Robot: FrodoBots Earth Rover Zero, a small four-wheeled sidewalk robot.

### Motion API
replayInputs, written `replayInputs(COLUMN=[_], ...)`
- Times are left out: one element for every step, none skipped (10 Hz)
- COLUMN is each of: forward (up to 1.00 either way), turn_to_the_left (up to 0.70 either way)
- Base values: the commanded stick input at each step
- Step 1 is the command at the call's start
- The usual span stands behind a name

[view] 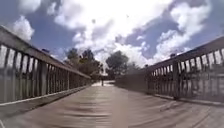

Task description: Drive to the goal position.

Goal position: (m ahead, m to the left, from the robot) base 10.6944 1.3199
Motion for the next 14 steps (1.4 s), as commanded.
replayInputs(forward=[1.0,1.0,1.0,1.0,1.0,1.0,1.0,1.0,1.0,1.0,1.0,1.0,1.0,1.0], turn_to_the_left=[0.0,0.0,0.0,0.0,0.0,0.0,0.0,0.0,0.0,0.0,0.0,0.0,0.0,0.0])
